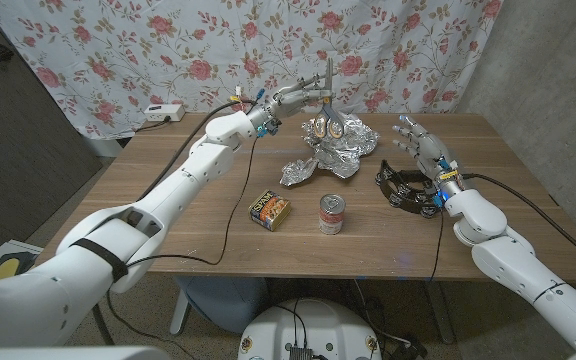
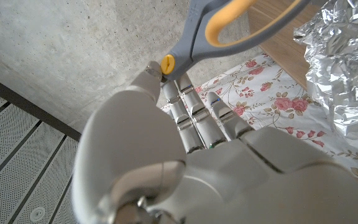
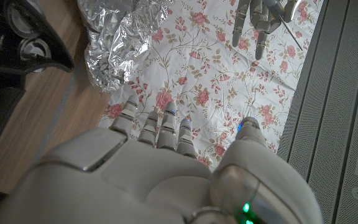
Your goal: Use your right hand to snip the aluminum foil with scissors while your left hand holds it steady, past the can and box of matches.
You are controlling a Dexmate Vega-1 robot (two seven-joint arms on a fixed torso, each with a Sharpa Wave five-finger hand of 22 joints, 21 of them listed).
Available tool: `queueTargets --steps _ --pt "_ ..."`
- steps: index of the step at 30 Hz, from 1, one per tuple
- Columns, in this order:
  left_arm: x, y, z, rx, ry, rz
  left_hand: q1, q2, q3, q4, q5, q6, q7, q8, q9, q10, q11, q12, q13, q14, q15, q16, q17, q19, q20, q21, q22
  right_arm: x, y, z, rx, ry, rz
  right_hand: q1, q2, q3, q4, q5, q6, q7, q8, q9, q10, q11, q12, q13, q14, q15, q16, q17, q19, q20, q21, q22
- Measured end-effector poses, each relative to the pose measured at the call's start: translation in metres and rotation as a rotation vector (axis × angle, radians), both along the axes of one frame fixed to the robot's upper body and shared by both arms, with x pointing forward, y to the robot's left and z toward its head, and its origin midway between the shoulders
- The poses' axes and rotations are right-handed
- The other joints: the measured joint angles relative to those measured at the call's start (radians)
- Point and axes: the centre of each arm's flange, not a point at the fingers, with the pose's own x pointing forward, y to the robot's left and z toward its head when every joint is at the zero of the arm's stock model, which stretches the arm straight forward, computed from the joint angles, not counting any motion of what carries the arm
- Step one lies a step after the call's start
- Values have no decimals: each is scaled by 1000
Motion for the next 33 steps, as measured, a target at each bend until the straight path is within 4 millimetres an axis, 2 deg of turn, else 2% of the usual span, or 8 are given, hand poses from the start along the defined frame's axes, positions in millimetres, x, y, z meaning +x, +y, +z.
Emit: queueTargets --steps 4,9,13,16,20,29,33 --pt "-1 -2 1 -2 -1 -15 1 1 -4 -4 0 1 -1 0 0 1 1 0 -1 0 0 -4 -4 -3 -3 0 0 -1 1 1 0 -3 5 10 0 4 -4 0 0 0 0 0 8 4 2 3 0 0 0 0 0 0 0 0" --pt "-2 -4 4 -8 -3 -41 4 3 -4 -4 0 1 -1 0 0 -1 -1 0 -1 0 0 -4 -4 -5 -2 0 0 -3 2 1 -3 -5 13 14 -4 4 -4 0 1 -1 1 0 17 -4 7 3 1 -1 0 0 0 0 0 0" --pt "-3 -6 6 -12 -1 -65 5 3 -8 0 0 1 -1 0 0 -1 -1 0 -2 0 0 -8 -9 -5 -1 0 0 -5 3 1 -4 -7 21 23 -3 8 -8 0 64 -13 25 0 42 -4 7 4 11 -11 0 -5 4 4 0 0" --pt "-4 -8 8 -11 0 -88 5 3 -8 0 0 2 -1 0 0 -1 -1 -1 -5 0 0 -12 -10 -5 -1 0 0 -7 3 1 -3 -10 24 29 -8 11 -5 0 126 -11 43 0 59 2 7 3 17 -19 0 -5 11 -4 0 0" --pt "-5 -11 9 -8 0 -108 5 3 -8 0 0 2 -1 0 0 -2 -2 -6 -9 -2 -2 -15 -14 -12 -9 0 0 -9 2 1 0 -10 31 33 -12 14 -2 0 204 -5 63 0 78 7 7 -1 17 -25 0 -10 18 3 0 0" --pt "-7 -17 12 22 9 -163 9 6 -16 0 4 -6 6 0 0 -2 -2 -6 -22 -2 -2 -27 -23 -12 -9 0 0 -10 1 1 12 -8 46 33 -12 14 -2 0 241 -6 71 0 88 7 7 -4 25 -32 0 -9 18 3 4 0" --pt "-9 -21 13 41 8 -192 13 10 -16 0 5 -8 8 0 0 -2 -2 -8 -23 -2 -2 -35 -27 -12 -9 0 0 -10 -1 0 21 -4 54 36 -8 22 0 0 252 -12 71 1 88 7 3 -4 19 -38 0 -9 18 3 4 0"
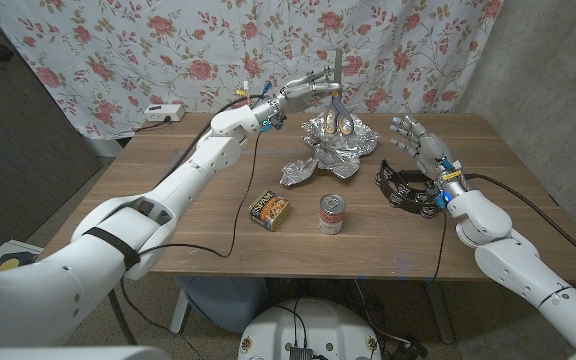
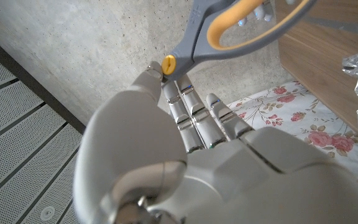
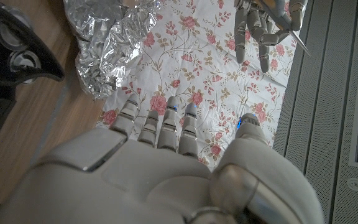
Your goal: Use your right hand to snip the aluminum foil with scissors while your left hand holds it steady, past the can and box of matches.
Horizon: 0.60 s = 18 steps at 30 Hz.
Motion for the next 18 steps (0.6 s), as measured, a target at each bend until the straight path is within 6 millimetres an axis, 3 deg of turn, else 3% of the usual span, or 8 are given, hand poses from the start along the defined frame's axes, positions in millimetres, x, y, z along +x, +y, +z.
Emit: queueTargets --steps 18 --pt "-8 -11 -1 32 10 -98 0 0 -4 4 0 0 0 0 -5 0 0 -4 0 -1 -1 0 0 -5 -5 0 0 0 -1 -2 -7 13 47 43 9 22 -16 8 86 -5 18 6 -31 2 -31 -5 -27 17 -6 0 -4 -4 -4 0"
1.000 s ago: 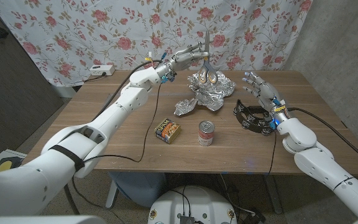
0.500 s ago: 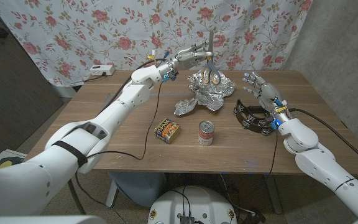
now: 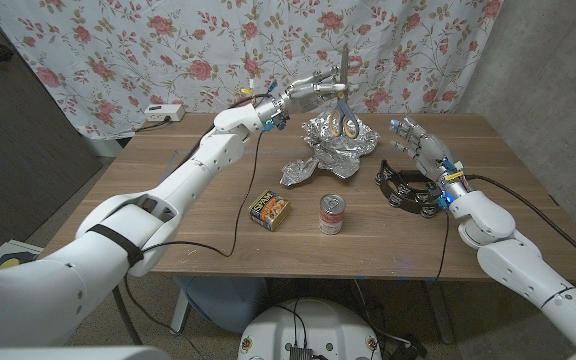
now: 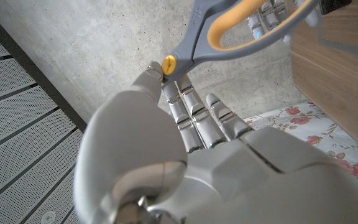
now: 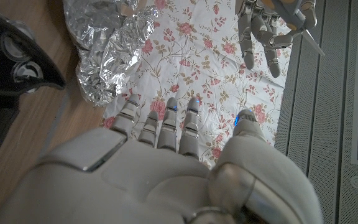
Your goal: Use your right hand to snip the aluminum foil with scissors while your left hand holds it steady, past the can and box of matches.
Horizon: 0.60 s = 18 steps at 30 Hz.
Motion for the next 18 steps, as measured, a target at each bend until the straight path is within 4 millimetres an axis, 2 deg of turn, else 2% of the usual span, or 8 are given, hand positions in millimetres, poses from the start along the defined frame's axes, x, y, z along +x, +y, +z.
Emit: queueTargets --steps 3,5,8,11,18 --pt "-1 -2 0 4 0 -15 0 0 0 0 0 0 0 0 0 0 0 0 -1 0 0 0 0 0 0 0 0 0 0 0 -8 3 12 10 -2 7 1 0 5 -5 0 0 -9 -4 -1 0 -6 6 -1 0 0 0 0 0" --pt "-2 -2 0 6 0 -23 0 0 0 0 0 0 0 0 0 0 0 0 -5 0 0 0 0 0 0 0 0 1 -1 0 -16 5 20 29 1 12 -4 4 5 -6 0 3 -27 -10 -12 0 -20 9 -10 0 -17 3 -4 0" --pt "-3 -3 0 8 0 -33 0 0 -7 -1 0 0 0 0 0 0 0 0 -5 0 0 0 0 0 0 0 0 1 -2 0 -31 4 39 52 -8 25 -6 4 -13 -24 -12 5 -72 -18 -28 2 -53 12 -19 0 -42 2 -8 0" --pt "-4 -3 -1 11 2 -46 1 1 -7 -1 0 0 0 0 0 0 0 0 -5 0 0 0 0 0 0 0 0 2 -2 1 -58 3 63 69 -11 29 -10 8 -19 -29 -19 9 -104 -21 -36 3 -72 22 -25 0 -56 2 -8 0" --pt "-5 -4 0 16 4 -66 3 3 -8 0 0 0 0 0 0 0 0 0 -5 0 0 0 0 0 0 0 0 3 -3 3 -109 6 116 83 -15 35 -4 8 -8 -40 -19 14 -143 -21 -39 4 -96 25 -25 0 -70 -2 -8 0"
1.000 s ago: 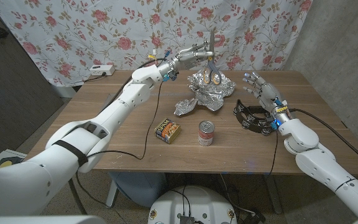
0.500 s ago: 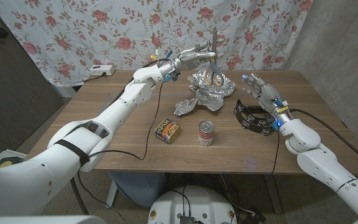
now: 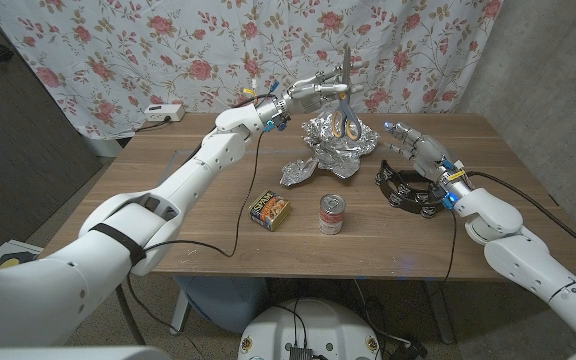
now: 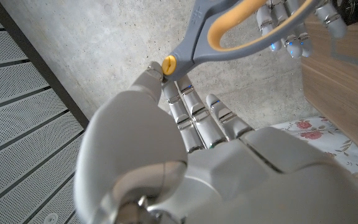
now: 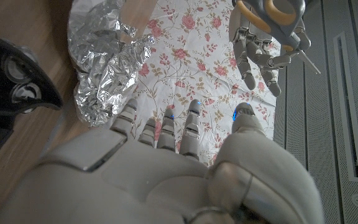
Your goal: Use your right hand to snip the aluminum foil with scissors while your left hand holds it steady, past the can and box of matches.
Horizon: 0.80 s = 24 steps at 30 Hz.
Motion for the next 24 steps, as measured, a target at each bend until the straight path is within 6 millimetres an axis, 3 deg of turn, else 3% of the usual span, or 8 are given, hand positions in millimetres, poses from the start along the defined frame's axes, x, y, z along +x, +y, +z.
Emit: queueTargets --steps 6,12,24 --pt "1 0 0 0 12 -13 1 1 -2 2 -1 0 0 0 0 0 0 0 0 0 0 0 -5 0 0 0 0 2 -1 0 -15 1 36 13 -2 9 -3 0 13 -12 0 2 -13 -1 0 0 -6 -5 0 0 -5 5 0 0" --pt "3 0 -1 -1 26 -27 1 1 -2 2 4 0 0 0 0 0 0 0 0 0 0 -7 -5 0 0 0 0 3 -1 -1 -19 1 59 30 -4 14 -3 0 20 -9 4 5 -23 9 0 0 -11 0 0 0 -11 0 0 0" --pt "11 -1 -3 -3 76 -60 3 3 -9 3 4 -7 0 0 0 0 0 0 4 0 0 -7 -5 4 4 0 0 3 2 -1 -43 -8 83 64 -11 29 -12 0 47 -4 10 9 -39 3 0 -3 -29 0 0 0 -18 0 0 -5"
